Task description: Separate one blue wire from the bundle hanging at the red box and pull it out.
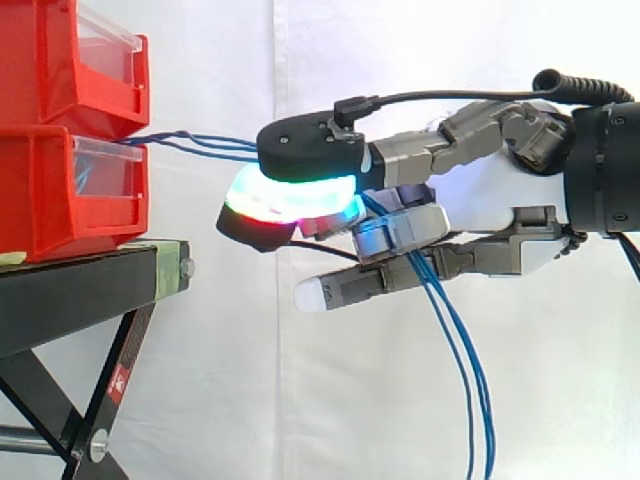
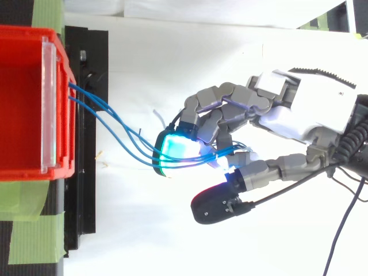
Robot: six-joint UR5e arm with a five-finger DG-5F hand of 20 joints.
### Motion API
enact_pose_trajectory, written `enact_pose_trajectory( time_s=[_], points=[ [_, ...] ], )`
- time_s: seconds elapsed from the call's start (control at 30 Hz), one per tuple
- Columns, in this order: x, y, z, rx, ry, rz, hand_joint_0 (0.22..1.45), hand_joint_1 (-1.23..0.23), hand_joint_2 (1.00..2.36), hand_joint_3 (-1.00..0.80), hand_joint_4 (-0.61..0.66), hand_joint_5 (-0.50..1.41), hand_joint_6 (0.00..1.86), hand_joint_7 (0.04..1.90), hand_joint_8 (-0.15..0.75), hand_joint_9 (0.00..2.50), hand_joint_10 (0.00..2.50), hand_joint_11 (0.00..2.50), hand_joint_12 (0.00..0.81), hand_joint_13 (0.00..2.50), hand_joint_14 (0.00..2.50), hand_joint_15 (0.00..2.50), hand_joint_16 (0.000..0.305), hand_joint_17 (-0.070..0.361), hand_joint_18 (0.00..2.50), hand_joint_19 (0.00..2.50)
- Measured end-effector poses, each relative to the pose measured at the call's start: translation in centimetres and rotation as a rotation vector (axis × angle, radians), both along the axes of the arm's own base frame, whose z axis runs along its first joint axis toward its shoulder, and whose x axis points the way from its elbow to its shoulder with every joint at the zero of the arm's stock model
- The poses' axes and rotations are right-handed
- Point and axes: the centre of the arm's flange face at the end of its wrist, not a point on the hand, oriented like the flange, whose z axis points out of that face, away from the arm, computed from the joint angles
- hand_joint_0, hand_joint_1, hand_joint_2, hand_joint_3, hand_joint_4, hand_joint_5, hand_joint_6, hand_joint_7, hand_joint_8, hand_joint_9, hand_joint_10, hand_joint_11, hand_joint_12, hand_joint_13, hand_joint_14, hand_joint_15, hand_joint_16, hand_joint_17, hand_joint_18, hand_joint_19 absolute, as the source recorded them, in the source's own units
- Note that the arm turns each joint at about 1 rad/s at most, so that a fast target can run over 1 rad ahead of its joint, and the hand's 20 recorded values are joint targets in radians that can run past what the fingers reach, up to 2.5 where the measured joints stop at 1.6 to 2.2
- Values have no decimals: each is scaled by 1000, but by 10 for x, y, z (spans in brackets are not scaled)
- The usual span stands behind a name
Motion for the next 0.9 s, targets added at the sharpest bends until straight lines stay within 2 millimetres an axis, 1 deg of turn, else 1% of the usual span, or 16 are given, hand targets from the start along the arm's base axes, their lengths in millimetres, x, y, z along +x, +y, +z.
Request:
enact_pose_trajectory(
  time_s=[0.03, 0.07, 0.13, 0.17, 0.33, 0.43, 0.5, 0.7, 0.77, 0.9],
  points=[
    [0, 0, 0, 0, 0, 0, 709, -943, 1000, -500, 268, -265, 856, 1022, 313, 511, 863, 1447, 268, 832, 1342, 1419, 25, 57, 614, 555],
    [0, 0, 0, 0, 0, 0, 693, -925, 1000, -500, 272, -262, 850, 1036, 318, 553, 772, 1510, 274, 864, 1242, 1495, 26, 59, 625, 566],
    [0, 0, 0, 0, 0, 0, 617, -842, 1000, -500, 278, -259, 849, 1034, 327, 597, 785, 1521, 281, 880, 1259, 1487, 28, 62, 635, 620],
    [0, 0, 0, -1, 0, 0, 599, -802, 1000, -500, 279, -258, 849, 1032, 333, 615, 785, 1516, 283, 882, 1281, 1476, 29, 66, 652, 642],
    [0, 0, 0, -3, 1, 0, 591, -614, 1005, -458, 279, -249, 852, 1006, 334, 707, 773, 1496, 287, 936, 1291, 1451, 31, 69, 691, 711],
    [0, 0, 0, -3, 1, 0, 604, -574, 1007, -417, 273, -245, 852, 1002, 337, 739, 768, 1501, 285, 959, 1289, 1446, 30, 68, 711, 717],
    [0, 0, 0, -4, 2, 0, 627, -520, 1012, -389, 274, -242, 853, 990, 329, 762, 783, 1483, 278, 988, 1272, 1446, 30, 68, 742, 730],
    [0, 0, 0, -4, 2, 0, 640, -514, 1016, -328, 267, -241, 855, 978, 331, 776, 816, 1452, 278, 1004, 1258, 1450, 30, 68, 759, 726],
    [0, 0, 0, -4, 2, 0, 650, -583, 1020, -272, 268, -241, 856, 971, 333, 777, 834, 1442, 283, 1017, 1254, 1443, 30, 68, 775, 723],
    [0, 0, 0, -4, 2, 0, 673, -676, 1023, -231, 263, -238, 856, 916, 336, 793, 878, 1429, 282, 1050, 1223, 1451, 29, 66, 808, 725]
  ],
)
